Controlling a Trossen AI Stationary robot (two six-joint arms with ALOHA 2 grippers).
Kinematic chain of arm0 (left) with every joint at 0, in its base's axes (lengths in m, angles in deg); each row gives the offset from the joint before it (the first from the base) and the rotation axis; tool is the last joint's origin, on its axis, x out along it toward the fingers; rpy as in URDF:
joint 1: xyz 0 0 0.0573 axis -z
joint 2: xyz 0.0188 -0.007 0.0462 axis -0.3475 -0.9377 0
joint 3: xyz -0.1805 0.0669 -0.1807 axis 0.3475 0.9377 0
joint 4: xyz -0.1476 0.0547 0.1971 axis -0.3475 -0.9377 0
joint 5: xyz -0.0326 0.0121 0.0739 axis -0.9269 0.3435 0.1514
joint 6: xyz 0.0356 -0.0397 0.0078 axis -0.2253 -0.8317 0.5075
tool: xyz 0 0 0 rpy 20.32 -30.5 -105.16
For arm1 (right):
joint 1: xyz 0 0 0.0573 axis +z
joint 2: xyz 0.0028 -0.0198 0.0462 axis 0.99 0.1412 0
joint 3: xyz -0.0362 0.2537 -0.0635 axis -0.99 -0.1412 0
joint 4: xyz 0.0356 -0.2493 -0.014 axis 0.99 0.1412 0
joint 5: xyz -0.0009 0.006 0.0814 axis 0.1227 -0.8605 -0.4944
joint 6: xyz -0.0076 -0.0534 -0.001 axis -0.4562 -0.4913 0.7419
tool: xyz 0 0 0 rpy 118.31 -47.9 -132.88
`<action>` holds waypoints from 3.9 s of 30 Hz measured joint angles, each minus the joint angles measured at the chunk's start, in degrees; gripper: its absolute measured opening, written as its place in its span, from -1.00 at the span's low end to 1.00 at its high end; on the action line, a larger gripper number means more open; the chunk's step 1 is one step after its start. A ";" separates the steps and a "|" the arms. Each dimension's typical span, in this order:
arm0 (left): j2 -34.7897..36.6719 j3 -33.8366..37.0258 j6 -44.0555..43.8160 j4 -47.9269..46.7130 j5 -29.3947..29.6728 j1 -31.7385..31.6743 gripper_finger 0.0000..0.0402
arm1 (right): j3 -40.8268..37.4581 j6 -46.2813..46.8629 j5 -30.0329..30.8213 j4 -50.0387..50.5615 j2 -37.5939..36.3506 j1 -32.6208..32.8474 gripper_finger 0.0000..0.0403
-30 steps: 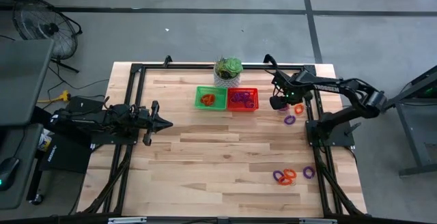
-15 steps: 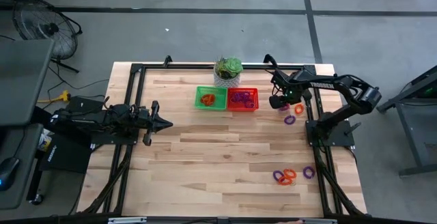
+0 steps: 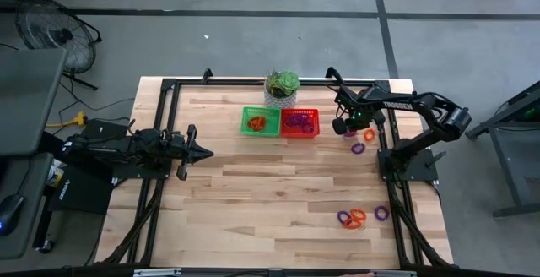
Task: Sort spring keychains
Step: Put the purple spring keychain into the orange bin
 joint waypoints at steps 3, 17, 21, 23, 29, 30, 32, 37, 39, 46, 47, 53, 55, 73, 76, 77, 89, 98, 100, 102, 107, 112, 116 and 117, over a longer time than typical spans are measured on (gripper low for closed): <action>0.00 0.00 0.00 0.01 0.00 0.02 -1.00 | 0.00 0.00 -0.33 0.00 0.00 0.00 -0.84; 0.00 0.00 0.00 0.02 0.00 0.00 -1.00 | 0.00 0.02 -2.86 0.04 -3.28 0.02 -0.92; 0.00 0.00 0.00 0.02 0.00 0.01 -1.00 | 0.00 0.22 -4.23 0.09 -6.55 0.02 -0.92; 0.00 0.00 0.00 0.02 0.00 0.02 -1.00 | 0.00 0.45 -4.82 0.33 -8.24 0.02 -0.92; 0.00 0.00 0.01 0.00 0.00 0.02 -1.00 | 0.00 1.51 -6.93 0.50 -14.14 0.31 -0.92; 0.00 0.00 0.00 0.01 0.00 0.00 -1.00 | 0.00 1.74 -7.09 0.50 -15.10 0.52 -0.92; 0.00 0.00 0.00 0.00 0.00 0.00 -1.00 | 0.00 2.55 -7.45 0.50 -17.20 1.04 -0.92; 0.00 0.00 0.01 0.00 0.00 0.01 -1.00 | 0.00 4.38 -9.97 -1.48 -21.61 3.07 -0.92; 0.00 0.00 0.00 0.02 0.00 0.00 -1.00 | 0.00 5.59 -11.26 -3.35 -22.69 4.02 -0.92; 0.00 0.00 0.01 0.02 0.00 0.00 -1.00 | 0.00 8.76 -15.05 -15.09 -22.04 7.39 -0.92; 0.00 0.00 0.00 0.01 0.00 0.02 -1.00 | 0.00 9.04 -15.50 -16.89 -21.58 7.79 -0.92; 0.00 0.00 0.00 0.02 -0.02 0.00 -1.00 | 0.00 9.18 -17.31 -27.72 -16.96 9.84 -0.92; 0.00 0.00 0.01 0.01 0.00 0.00 -1.00 | 0.00 9.13 -17.99 -31.00 -15.08 10.39 -0.92; 0.00 0.00 0.00 0.00 0.00 0.00 -1.00 | 26.88 -21.91 -8.07 -9.87 5.63 12.92 -0.92; 0.00 0.00 0.00 0.01 0.00 0.00 -1.00 | 30.16 -25.82 -8.02 -6.76 8.99 12.92 -0.92; 0.00 0.00 0.00 0.00 0.00 0.00 -1.00 | 31.04 -26.82 -8.02 -5.85 10.02 12.92 -0.92; 0.00 0.00 0.00 0.00 0.00 0.00 -1.00 | 32.19 -28.39 -8.13 -2.05 13.66 12.92 -0.82; 0.00 0.00 0.00 0.00 0.00 0.00 -1.00 | 32.17 -28.27 -8.13 -1.57 13.66 12.92 -0.52; 0.00 0.00 0.00 0.00 0.00 0.00 -1.00 | 32.14 -27.71 -8.14 -1.57 13.62 12.78 -0.47; 0.00 0.00 0.00 0.00 0.00 0.02 -1.00 | 32.11 -26.99 -7.98 -1.31 12.88 12.66 -0.43; 0.00 0.00 0.00 0.00 -0.02 0.00 -1.00 | 32.11 -23.50 -3.25 2.06 8.90 12.63 -0.37; 0.00 0.00 0.00 0.00 -0.01 0.00 -1.00 | 30.95 -17.03 1.27 10.31 4.86 12.63 -0.36; 0.00 0.00 0.00 0.00 -0.01 0.02 -1.00 | 25.11 -10.48 0.68 11.58 0.28 13.20 -0.36; 0.00 0.00 0.00 0.00 0.00 0.02 -1.00 | 23.30 -8.91 0.32 11.47 -1.12 13.50 -0.36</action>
